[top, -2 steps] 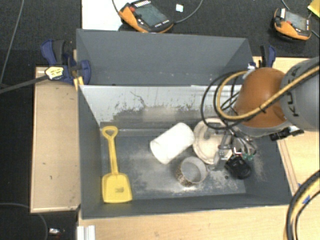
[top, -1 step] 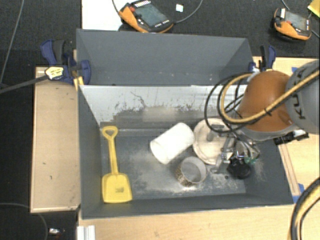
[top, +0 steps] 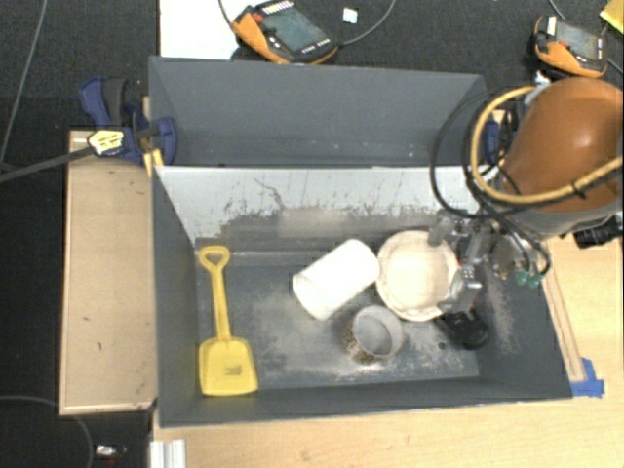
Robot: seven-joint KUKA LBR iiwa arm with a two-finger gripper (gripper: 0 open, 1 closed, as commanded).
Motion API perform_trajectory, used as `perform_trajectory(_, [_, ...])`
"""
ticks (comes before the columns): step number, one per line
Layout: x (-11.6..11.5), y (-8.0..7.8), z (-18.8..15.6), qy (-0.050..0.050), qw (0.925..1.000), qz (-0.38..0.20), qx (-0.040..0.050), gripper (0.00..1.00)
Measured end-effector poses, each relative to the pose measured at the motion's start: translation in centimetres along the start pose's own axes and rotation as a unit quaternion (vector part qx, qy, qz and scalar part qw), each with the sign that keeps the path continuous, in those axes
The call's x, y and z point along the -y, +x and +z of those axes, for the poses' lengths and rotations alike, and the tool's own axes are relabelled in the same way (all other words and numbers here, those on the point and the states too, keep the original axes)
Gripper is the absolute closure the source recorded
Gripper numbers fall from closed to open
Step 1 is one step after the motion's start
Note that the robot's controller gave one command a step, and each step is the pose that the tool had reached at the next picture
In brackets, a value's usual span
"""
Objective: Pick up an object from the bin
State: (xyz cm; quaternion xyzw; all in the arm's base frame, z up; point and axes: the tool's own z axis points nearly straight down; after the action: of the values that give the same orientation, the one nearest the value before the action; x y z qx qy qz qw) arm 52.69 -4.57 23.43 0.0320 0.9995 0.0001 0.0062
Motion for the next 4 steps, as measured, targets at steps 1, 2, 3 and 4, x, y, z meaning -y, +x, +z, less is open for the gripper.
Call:
perform_trajectory(1, [1.4,0.8,7.8,0.0,0.9998,0.021,0.0032,0.0])
perform_trajectory(2, [-4.3,3.5,4.3,-0.001,0.997,0.077,0.0085,0.0])
perform_trajectory(3, [3.1,1.4,14.5,0.001,0.9988,0.049,0.0035,0.0])
perform_trajectory(4, [-2.3,4.2,7.5,-0.006,0.9936,0.111,0.0186,0.0])
